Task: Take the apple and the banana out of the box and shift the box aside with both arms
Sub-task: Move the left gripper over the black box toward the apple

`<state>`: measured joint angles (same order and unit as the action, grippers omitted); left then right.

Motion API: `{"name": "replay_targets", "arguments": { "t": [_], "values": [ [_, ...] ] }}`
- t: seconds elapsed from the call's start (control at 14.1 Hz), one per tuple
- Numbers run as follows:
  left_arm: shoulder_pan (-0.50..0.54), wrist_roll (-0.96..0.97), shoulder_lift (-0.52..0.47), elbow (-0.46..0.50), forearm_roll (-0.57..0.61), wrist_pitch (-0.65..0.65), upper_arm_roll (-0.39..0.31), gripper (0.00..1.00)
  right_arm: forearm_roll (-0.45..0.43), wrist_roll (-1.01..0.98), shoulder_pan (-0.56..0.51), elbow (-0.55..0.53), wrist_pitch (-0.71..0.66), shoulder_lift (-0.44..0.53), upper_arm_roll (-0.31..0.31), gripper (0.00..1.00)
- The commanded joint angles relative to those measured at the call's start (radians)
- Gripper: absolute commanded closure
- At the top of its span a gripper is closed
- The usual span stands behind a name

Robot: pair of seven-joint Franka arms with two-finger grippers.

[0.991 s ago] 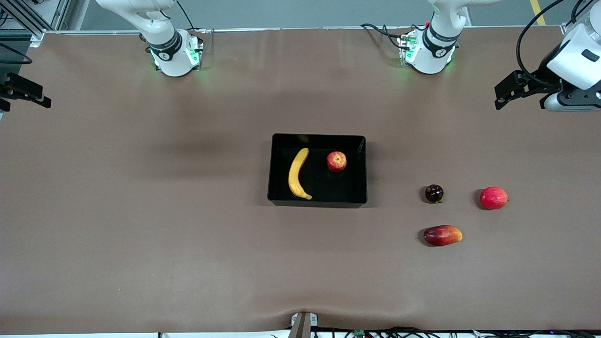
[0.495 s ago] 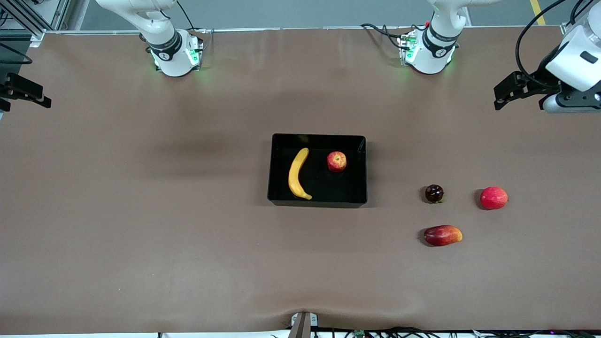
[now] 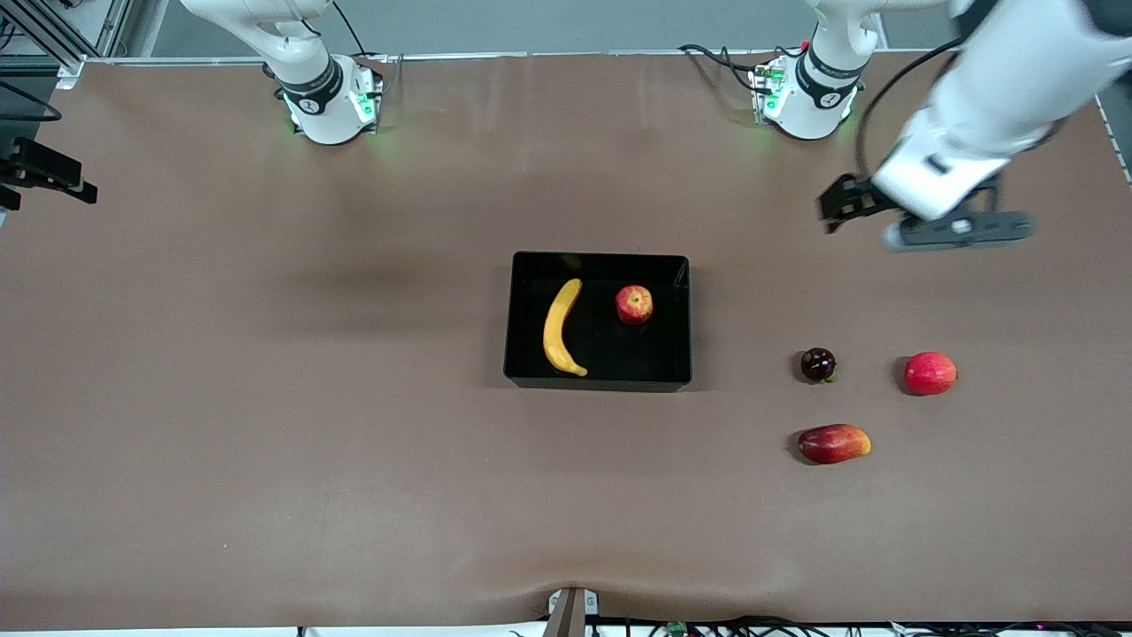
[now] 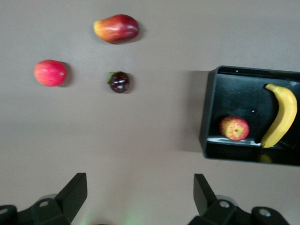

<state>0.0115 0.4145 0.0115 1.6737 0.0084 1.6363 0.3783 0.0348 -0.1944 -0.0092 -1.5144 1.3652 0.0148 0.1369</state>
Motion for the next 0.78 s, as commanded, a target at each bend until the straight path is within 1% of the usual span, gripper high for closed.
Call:
{"name": "replay_targets", "arguments": {
  "t": [0.0,0.14,0.28,0.57,0.71],
  "values": [
    [0.007,0.119,-0.024,0.119,-0.002,0.129,0.072,0.00,0.016,0.003,-0.015,-0.018,0.000,0.017,-0.010,0.00],
    [0.007,0.197,-0.024,0.202,0.001,0.241,0.129,0.00,0.016,0.003,-0.015,-0.018,0.002,0.017,-0.008,0.00],
    [0.005,0.266,-0.016,0.276,0.001,0.344,0.171,0.00,0.016,0.003,-0.014,-0.018,0.002,0.017,-0.008,0.00],
    [0.004,0.354,0.007,0.365,0.001,0.471,0.237,0.00,0.016,0.003,-0.015,-0.020,0.000,0.017,-0.008,0.00],
    [-0.010,0.391,0.019,0.406,0.019,0.526,0.252,0.00,0.016,0.001,-0.015,-0.020,0.000,0.017,-0.008,0.00]
  ]
}}
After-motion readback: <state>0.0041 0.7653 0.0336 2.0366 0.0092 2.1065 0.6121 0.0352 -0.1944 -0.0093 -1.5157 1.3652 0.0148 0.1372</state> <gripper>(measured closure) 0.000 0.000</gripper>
